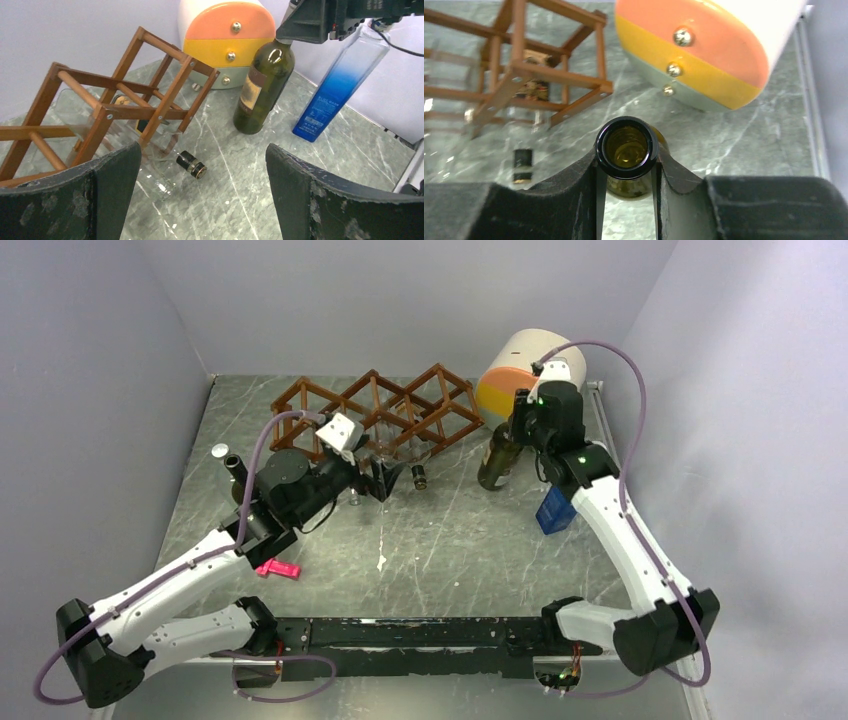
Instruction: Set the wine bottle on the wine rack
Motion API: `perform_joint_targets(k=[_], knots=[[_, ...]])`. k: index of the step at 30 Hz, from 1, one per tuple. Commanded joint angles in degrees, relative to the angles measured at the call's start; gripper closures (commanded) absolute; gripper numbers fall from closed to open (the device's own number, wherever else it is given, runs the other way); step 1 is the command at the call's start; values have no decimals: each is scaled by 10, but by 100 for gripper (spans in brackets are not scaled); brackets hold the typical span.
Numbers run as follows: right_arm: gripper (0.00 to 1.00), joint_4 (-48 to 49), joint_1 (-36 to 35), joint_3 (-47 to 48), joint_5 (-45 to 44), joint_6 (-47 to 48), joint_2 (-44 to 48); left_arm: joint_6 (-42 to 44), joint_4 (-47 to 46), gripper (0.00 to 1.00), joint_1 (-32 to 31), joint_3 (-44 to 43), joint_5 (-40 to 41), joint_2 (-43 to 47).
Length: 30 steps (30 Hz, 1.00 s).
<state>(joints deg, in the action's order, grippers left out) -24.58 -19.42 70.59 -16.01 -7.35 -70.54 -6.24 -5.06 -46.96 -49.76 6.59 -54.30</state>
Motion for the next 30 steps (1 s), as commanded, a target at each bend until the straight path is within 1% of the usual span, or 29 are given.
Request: perform_joint_targets(k=[1, 3, 6, 11, 13, 18, 24, 27, 30], knots=[[100, 20, -1, -20, 108, -25, 56, 19, -30, 2, 4, 3, -99, -20], [100, 18, -1, -36, 136, -31, 75, 32, -22, 2, 0, -2, -153, -36], [100, 12, -2, -58, 178, -40, 101, 33, -10, 2, -9, -12, -183, -69], [100, 9, -1, -90, 240, -52, 138, 53, -7, 2, -44, -12, -173, -118], [100, 12, -1, -102, 261, -60, 151, 63, -19, 2, -61, -1, -149, -136], [100, 27, -1, -127, 317, -75, 175, 69, -26, 2, -78, 5, -144, -180], [100, 61, -1, -165, 381, -105, 198, 75, -86, 2, -84, 40, -168, -197], [100, 80, -1, -171, 409, -122, 200, 85, -71, 2, -87, 36, -148, -203], [100, 97, -1, -170, 441, -138, 201, 95, -79, 1, -88, 44, -160, -202]])
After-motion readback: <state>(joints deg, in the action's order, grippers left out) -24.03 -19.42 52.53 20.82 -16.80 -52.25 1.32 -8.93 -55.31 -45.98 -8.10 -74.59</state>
